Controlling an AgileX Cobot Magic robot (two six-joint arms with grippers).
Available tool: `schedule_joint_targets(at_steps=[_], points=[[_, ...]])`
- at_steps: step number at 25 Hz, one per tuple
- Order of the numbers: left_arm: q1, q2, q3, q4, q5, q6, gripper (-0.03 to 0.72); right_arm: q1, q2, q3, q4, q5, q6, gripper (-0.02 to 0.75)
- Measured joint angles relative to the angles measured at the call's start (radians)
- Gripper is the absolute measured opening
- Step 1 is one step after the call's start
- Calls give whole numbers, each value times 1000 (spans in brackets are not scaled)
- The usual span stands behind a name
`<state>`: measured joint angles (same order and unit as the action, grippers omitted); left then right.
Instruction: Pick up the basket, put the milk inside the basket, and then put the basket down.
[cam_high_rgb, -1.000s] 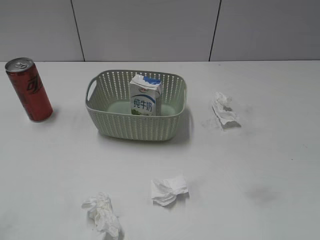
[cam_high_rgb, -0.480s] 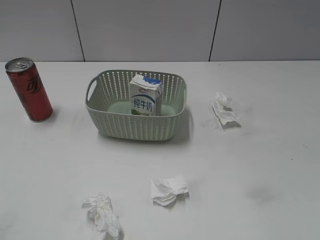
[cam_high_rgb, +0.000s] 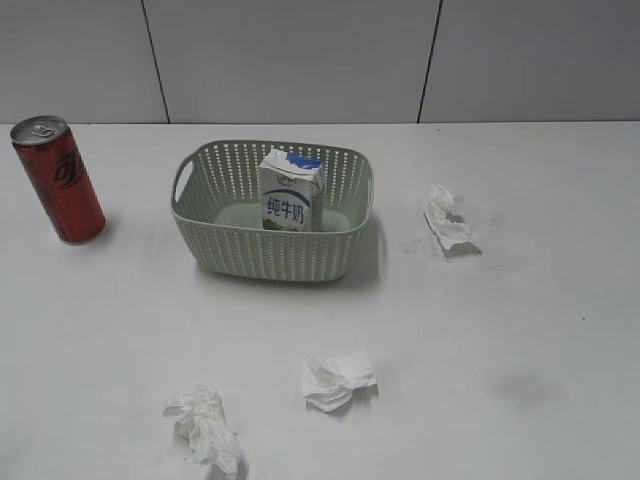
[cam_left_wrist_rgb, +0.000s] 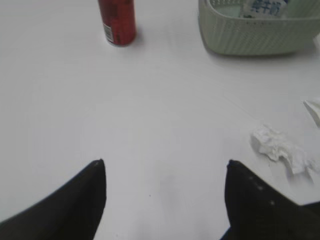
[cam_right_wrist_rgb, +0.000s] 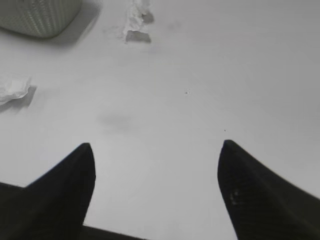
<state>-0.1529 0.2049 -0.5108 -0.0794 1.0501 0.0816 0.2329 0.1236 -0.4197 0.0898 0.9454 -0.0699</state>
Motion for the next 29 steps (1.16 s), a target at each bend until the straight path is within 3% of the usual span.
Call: schedule_joint_targets(at_steps=[4, 7, 29], points=[[84, -100, 0, 0, 0, 0, 555, -81, -54, 0, 1, 0, 0, 580], [110, -166, 0, 0, 0, 0, 555, -123, -112, 0, 1, -1, 0, 580], [115, -210, 1, -2, -1, 0, 524, -139, -128, 0, 19, -1, -1, 577]])
